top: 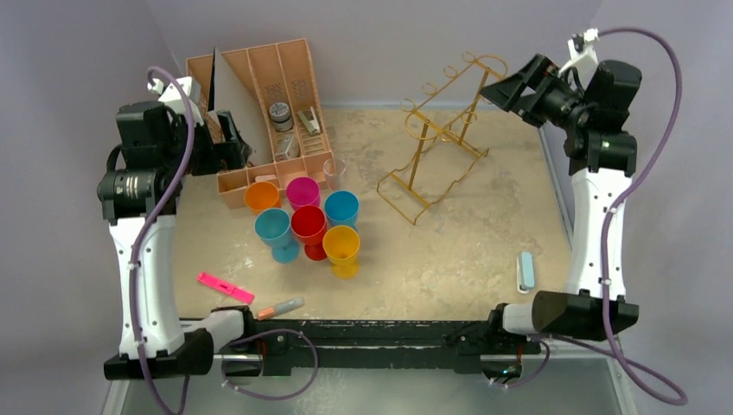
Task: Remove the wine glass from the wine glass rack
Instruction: Reset both arms
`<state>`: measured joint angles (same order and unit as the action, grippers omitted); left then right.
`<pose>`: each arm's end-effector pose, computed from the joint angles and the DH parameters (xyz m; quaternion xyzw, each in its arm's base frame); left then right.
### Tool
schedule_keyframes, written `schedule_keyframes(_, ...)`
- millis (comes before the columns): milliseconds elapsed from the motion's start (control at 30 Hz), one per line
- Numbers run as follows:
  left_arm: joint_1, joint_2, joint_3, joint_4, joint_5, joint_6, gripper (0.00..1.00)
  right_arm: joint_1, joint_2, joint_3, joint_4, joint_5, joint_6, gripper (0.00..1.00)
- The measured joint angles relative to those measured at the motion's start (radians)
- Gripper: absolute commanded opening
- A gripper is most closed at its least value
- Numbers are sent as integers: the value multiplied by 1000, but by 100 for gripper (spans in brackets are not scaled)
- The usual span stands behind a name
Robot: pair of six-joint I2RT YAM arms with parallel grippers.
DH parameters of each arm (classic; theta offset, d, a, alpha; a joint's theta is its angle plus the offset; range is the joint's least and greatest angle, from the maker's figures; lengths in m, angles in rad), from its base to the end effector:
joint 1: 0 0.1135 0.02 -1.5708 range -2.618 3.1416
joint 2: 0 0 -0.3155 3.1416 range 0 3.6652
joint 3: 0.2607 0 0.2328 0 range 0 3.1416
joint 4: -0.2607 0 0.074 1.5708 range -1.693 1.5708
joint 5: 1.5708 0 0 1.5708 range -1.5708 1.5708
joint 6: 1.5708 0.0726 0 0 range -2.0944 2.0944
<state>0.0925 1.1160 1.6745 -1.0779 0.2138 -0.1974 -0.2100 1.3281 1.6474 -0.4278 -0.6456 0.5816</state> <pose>0.1669 0.0000 0.4951 -0.0712 0.8588 -0.1183 0.4934 0.2733 -0.0136 0.5330 0.0767 0.7330 0.3491 0.5787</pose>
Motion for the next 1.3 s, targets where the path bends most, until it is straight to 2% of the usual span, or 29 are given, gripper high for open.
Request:
schedule_keyframes(233, 0, 93, 37, 43, 4, 3, 100, 127, 184, 476, -327, -53, -245, 99)
schedule_keyframes(433, 0, 45, 60, 50, -37, 3, 100, 252, 269, 779, -581, 81, -403, 99)
schedule_keyframes(500, 0, 23, 72, 51, -50, 2, 100, 280, 249, 777, -614, 144, -428, 99)
schedule_keyframes(567, 0, 3, 74, 59, -50, -2, 100, 286, 203, 708, -616, 213, -433, 99)
schedule_keyframes(767, 0, -50, 56, 75, -31, -19, 100, 281, 21, 397, -590, 388, -423, 99)
schedule_keyframes(1000, 0, -47, 43, 82, -31, -29, 100, 281, -34, 368, -557, 414, -424, 99)
schedule_keyframes(1300, 0, -56, 38, 90, -59, -39, 100, 281, -52, 307, -492, 362, -397, 99)
